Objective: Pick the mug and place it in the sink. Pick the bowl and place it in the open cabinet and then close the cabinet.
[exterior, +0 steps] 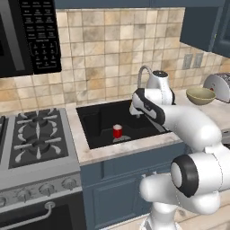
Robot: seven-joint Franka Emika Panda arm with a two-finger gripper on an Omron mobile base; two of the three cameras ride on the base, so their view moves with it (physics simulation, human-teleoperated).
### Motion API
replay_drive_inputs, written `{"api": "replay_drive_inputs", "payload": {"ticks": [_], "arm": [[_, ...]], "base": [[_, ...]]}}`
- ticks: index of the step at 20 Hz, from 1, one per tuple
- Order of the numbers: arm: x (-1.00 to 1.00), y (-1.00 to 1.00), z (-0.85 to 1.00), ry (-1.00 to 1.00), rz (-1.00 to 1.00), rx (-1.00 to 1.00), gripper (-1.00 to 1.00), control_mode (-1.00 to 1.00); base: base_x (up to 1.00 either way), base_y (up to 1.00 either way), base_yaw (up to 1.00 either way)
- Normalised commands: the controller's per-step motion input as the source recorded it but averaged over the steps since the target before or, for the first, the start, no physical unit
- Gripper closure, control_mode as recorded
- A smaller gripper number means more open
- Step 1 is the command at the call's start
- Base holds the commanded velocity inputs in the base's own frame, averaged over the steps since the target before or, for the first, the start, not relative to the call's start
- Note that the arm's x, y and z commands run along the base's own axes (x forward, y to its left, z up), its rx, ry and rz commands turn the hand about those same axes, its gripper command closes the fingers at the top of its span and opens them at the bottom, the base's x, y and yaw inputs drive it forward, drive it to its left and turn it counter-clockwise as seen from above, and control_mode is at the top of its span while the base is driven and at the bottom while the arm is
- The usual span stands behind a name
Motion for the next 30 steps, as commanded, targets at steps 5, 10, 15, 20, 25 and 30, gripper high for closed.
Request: {"api": "replay_drive_inputs", "payload": {"ticks": [5,10,15,20,25,30], "arm": [[0.00,0.00,0.00,0.00,0.00,0.00,-1.00,1.00],[0.00,0.00,0.00,0.00,0.00,0.00,-1.00,1.00],[0.00,0.00,0.00,0.00,0.00,0.00,-1.00,1.00],[0.00,0.00,0.00,0.00,0.00,0.00,-1.00,1.00],[0.00,0.00,0.00,0.00,0.00,0.00,-1.00,1.00],[0.00,0.00,0.00,0.00,0.00,0.00,-1.00,1.00]], "base": [[-0.07,-0.27,0.00],[0.00,-0.45,0.02],[0.05,-0.67,0.00],[0.00,-0.89,0.00],[0.00,-0.88,0.00],[0.00,-0.87,0.00]]}}
